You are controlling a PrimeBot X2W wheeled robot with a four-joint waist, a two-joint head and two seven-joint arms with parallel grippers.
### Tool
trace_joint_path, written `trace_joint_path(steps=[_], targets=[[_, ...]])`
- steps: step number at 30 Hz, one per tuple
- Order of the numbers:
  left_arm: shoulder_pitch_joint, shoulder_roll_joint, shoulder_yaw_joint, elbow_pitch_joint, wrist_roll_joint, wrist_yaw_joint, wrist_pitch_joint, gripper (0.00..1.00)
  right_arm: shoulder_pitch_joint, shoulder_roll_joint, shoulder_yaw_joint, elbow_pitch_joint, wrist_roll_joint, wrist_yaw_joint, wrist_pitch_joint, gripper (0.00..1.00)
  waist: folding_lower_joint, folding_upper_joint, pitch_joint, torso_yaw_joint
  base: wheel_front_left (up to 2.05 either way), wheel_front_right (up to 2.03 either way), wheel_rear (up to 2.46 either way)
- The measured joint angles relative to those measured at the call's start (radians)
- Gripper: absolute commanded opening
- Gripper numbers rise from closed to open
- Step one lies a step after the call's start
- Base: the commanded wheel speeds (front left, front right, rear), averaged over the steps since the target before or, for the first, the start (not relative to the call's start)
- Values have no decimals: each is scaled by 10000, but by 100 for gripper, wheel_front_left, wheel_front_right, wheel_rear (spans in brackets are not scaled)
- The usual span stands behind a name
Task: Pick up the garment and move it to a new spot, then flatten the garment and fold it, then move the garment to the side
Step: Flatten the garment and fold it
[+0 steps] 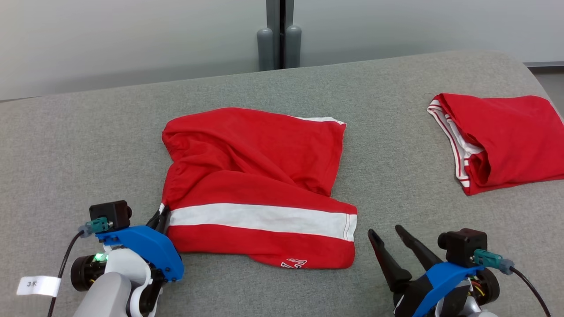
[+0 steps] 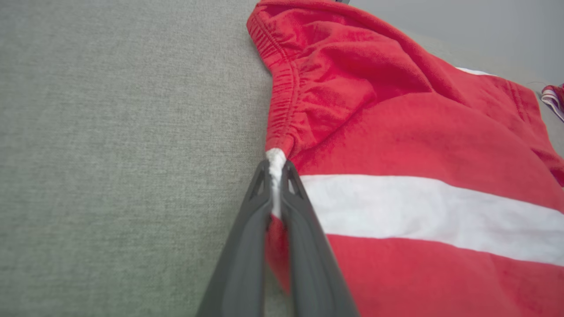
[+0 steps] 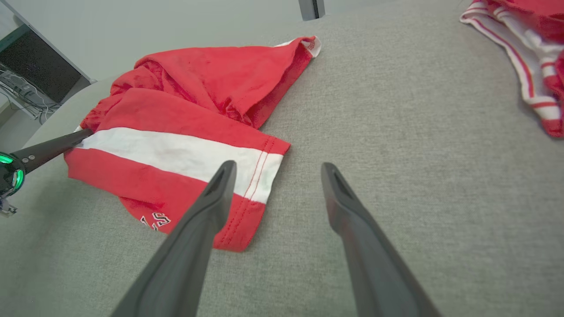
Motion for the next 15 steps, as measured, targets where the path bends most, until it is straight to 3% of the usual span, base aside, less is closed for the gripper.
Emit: trace_joint_path(steps=[6,15], targets=[[105,-38,-125,-309,15,12,-88,0,77,6,59,105,481,0,957,100,0,0,89,123,0,0,0],[50,10,-199,-533,104,59,-205,0,-1283,4,447,1848,629,0,1149,100,0,0,456,302,0,0,0]])
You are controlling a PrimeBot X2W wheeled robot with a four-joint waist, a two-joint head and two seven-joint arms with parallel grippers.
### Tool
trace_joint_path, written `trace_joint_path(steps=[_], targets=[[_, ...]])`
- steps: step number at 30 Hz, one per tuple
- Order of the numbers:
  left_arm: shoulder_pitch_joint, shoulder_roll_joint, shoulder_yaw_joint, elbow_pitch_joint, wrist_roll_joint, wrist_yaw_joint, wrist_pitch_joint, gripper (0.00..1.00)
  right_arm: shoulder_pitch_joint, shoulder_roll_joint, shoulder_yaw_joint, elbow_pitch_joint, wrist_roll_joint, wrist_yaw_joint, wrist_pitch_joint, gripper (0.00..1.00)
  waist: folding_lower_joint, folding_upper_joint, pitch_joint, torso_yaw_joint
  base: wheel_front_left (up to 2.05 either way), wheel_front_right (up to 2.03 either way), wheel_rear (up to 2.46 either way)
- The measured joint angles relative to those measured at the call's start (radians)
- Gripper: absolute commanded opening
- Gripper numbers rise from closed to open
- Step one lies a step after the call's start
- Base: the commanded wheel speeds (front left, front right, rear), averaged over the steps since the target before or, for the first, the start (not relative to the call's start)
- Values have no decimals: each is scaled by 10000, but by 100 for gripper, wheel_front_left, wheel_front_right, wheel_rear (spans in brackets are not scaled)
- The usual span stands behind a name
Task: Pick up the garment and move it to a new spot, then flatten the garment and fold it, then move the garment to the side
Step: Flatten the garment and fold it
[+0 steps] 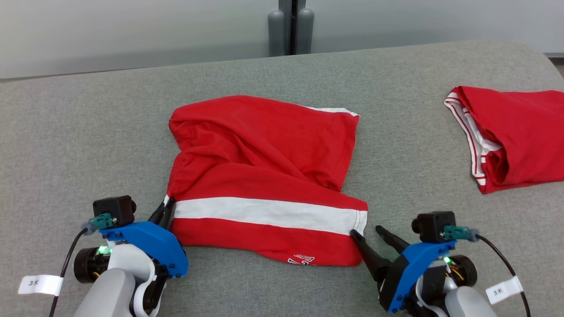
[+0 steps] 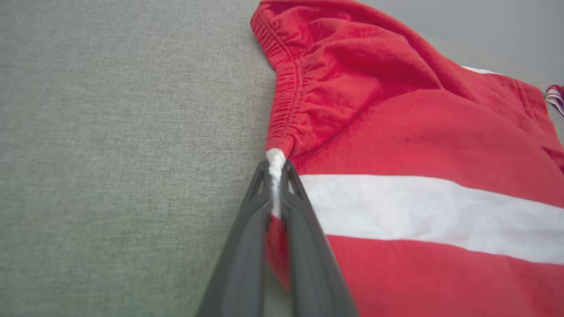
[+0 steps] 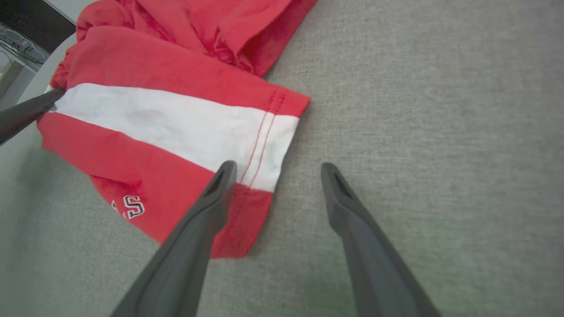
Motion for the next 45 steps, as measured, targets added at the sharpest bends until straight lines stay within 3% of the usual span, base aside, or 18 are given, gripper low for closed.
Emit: trace_joint_path(steps=[13,22,33,38,40,42,45], targets=[[-153,8,-29,81,-75,42,-92,0,-798,4,775,708,221,0,-560,100,0,0,145,158,0,0,0],[-150,142,27,10,-171,134,-128,0,-397,4,895,-320,180,0,-497,98,0,0,67,93,0,0,0],[-98,305,88,-238,-265,249,-84,0,687,6,907,-1825,-270,0,380,100,0,0,90,-34,0,0,0],[-50,353,104,-366,-280,307,-42,0,680,4,855,-1883,-261,0,453,97,0,0,132,-101,0,0,0],[-50,372,88,-414,-280,309,-38,0,585,4,922,-1847,-313,0,458,91,0,0,148,-99,0,0,0],[-50,387,75,-466,-282,311,-6,0,393,6,1018,-1789,-291,0,456,61,0,0,164,-95,0,0,0],[-50,391,56,-529,-326,316,4,0,193,6,1055,-1588,-278,0,451,0,0,0,179,-74,0,0,0]])
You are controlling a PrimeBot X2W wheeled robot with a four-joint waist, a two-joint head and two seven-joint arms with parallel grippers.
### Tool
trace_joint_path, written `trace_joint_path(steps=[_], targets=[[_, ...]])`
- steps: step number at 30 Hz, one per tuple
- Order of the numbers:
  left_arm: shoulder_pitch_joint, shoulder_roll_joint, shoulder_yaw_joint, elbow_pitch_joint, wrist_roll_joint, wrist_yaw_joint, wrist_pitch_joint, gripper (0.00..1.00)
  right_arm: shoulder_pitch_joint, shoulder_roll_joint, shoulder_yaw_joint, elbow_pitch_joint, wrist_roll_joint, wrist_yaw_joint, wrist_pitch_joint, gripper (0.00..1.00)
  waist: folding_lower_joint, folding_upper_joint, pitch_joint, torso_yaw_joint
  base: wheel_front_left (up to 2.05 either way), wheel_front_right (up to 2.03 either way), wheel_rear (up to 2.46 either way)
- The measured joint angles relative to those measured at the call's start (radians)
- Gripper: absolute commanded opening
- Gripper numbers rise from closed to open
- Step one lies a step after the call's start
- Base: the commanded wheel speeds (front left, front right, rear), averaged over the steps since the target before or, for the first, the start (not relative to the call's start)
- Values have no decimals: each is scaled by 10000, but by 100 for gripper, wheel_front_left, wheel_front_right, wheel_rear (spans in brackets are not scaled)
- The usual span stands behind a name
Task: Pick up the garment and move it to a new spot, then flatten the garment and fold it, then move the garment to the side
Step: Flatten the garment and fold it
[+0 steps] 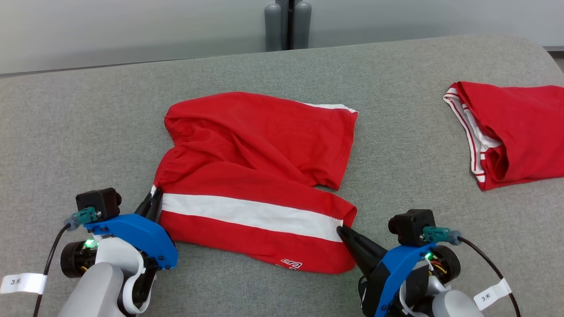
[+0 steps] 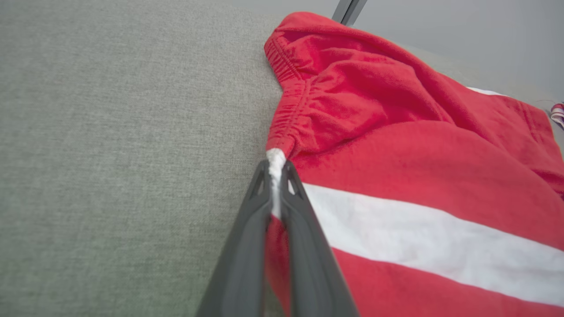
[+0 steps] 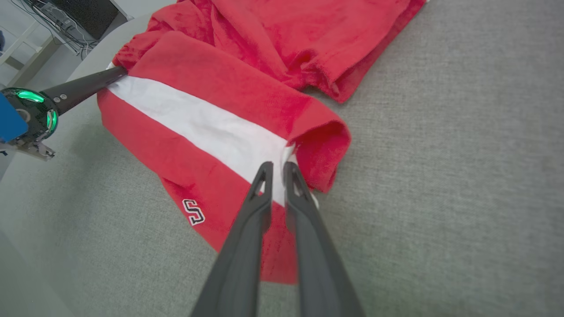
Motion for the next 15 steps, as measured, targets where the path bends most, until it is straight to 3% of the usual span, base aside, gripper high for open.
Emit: trace_joint_path(steps=[4,8,11,15], targets=[[29,-40,58,-119,-148,-33,-115,0,-249,0,-159,234,-17,0,-245,0,0,0,-11,52,0,0,0],[78,-433,512,-497,-965,-431,-474,0,-455,-2,-500,130,-82,0,-635,0,0,0,-85,93,0,0,0],[78,-711,911,-1275,-1762,-815,-731,0,-592,-2,-955,-430,-35,0,-1022,0,0,0,-175,117,0,0,0],[189,-895,1273,-2410,-2431,-970,-903,0,-589,-4,-1415,-1260,-42,0,-1099,0,0,0,-221,128,0,0,0]])
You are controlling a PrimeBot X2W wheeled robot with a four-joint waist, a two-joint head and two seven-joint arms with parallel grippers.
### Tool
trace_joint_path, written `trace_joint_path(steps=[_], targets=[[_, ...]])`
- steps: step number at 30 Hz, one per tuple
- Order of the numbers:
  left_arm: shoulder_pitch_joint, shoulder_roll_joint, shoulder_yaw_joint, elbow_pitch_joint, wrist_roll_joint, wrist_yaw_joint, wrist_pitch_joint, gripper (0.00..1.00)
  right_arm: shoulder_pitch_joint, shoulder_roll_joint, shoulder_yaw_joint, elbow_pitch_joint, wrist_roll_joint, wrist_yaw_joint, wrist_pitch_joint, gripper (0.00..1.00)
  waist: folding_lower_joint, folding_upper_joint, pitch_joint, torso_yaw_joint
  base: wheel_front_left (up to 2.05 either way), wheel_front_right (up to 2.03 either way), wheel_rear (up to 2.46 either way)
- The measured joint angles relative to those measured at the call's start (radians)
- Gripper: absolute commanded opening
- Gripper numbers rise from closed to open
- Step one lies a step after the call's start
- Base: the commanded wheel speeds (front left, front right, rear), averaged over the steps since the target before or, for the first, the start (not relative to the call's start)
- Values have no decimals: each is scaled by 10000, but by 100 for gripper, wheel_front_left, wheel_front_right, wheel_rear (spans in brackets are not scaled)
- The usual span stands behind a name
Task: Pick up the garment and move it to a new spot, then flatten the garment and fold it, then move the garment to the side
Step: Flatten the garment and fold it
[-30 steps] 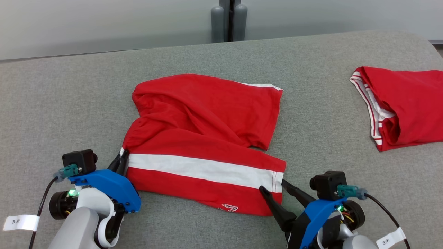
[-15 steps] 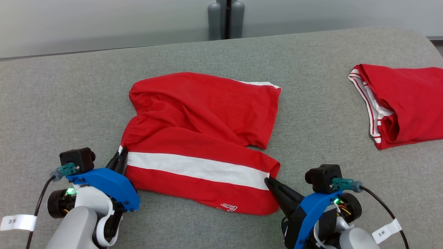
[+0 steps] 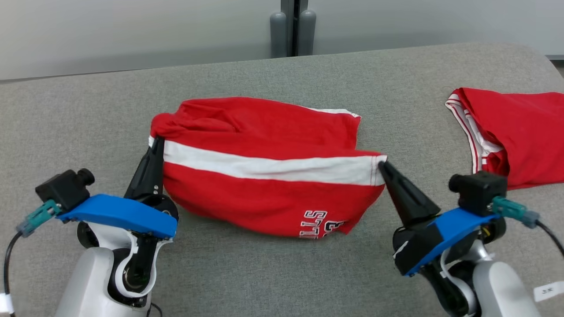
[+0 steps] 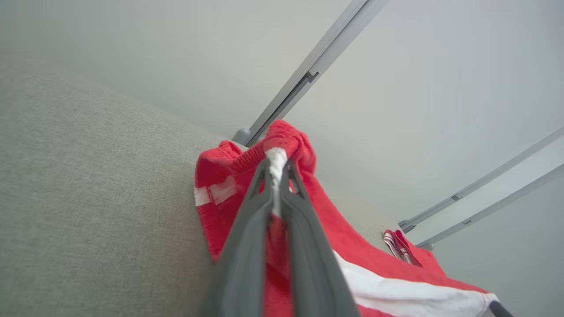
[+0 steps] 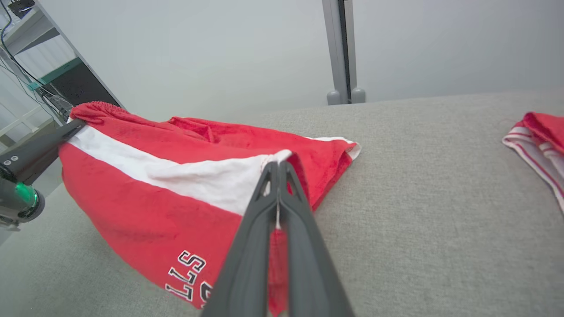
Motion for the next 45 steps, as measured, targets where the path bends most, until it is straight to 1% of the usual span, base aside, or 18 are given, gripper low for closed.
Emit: trace_joint_path(steps=[4,6,9,12,13,15,18,21,24,25,27,31,32,35,37,39,42,45], targets=[[310,-247,347,-1204,-690,-8,-96,0,63,0,-370,-959,-117,0,81,0,0,0,54,29,0,0,0],[370,-395,495,-1793,-993,56,-4,0,77,-2,-495,-1457,-182,0,192,0,0,0,148,34,0,0,0],[360,-535,610,-2545,-1528,274,311,0,-86,0,-575,-2017,-290,0,426,0,0,0,393,11,0,0,0],[-215,-623,759,-2989,-1904,640,700,0,-1042,-10,-617,-2159,-313,0,757,0,0,0,794,-70,0,0,0],[-618,-617,836,-3055,-1965,754,811,0,-1508,-96,-650,-2073,-288,0,784,0,0,0,959,-106,0,0,0],[-1533,-650,963,-3009,-2123,1049,978,0,-2649,-493,-692,-1649,-290,0,817,0,0,0,1314,-175,0,0,0],[-3120,-694,1202,-2500,-2173,1383,1095,0,-4594,-943,-589,-717,-263,0,495,0,1,0,1890,-263,0,0,0],[-4828,-688,1465,-1691,-2107,1592,907,0,-6522,-1248,-286,387,-311,0,-165,0,2,0,2420,-302,0,0,0],[-6403,-727,1768,-930,-1948,1655,357,0,-8241,-1423,12,1482,-525,0,-1116,0,3,0,2824,-294,0,0,0],[-6855,-734,1848,-706,-1887,1632,144,0,-8747,-1432,52,1810,-614,2,-1522,0,3,0,2928,-294,0,0,0],[-7676,-744,1931,-209,-1745,1442,-314,0,-9648,-1432,111,2378,-846,4,-2366,0,3,0,3064,-285,0,0,0],[-8744,-830,1948,493,-1570,633,-1200,0,-10887,-1480,196,3237,-1396,4,-3862,0,2,0,3064,-283,0,0,0],[-8864,-863,1948,602,-1542,428,-1404,0,-11091,-1546,247,3381,-1519,4,-4149,0,2,0,3044,-280,0,0,0],[-8904,-1041,1933,988,-1563,58,-1937,0,-11386,-1787,424,3883,-1672,4,-4510,0,1,0,2973,-221,0,0,0],[-8617,-1124,1820,1198,-1549,-117,-2173,0,-11276,-2017,742,4232,-1676,4,-4544,0,0,0,2923,-162,0,0,0],[-8020,-1181,1678,1415,-1532,-259,-2343,0,-10807,-2290,1202,4521,-1555,2,-4474,0,0,0,2866,-84,0,0,0],[-6684,-1352,1526,1760,-1718,-374,-2556,0,-9459,-2566,1699,4838,-1227,4,-4201,0,0,0,2685,29,0,0,0],[-5224,-1438,1264,2056,-1831,-451,-2683,0,-8005,-2941,2071,4842,-660,10,-3760,0,-1,0,2419,190,0,0,0]])
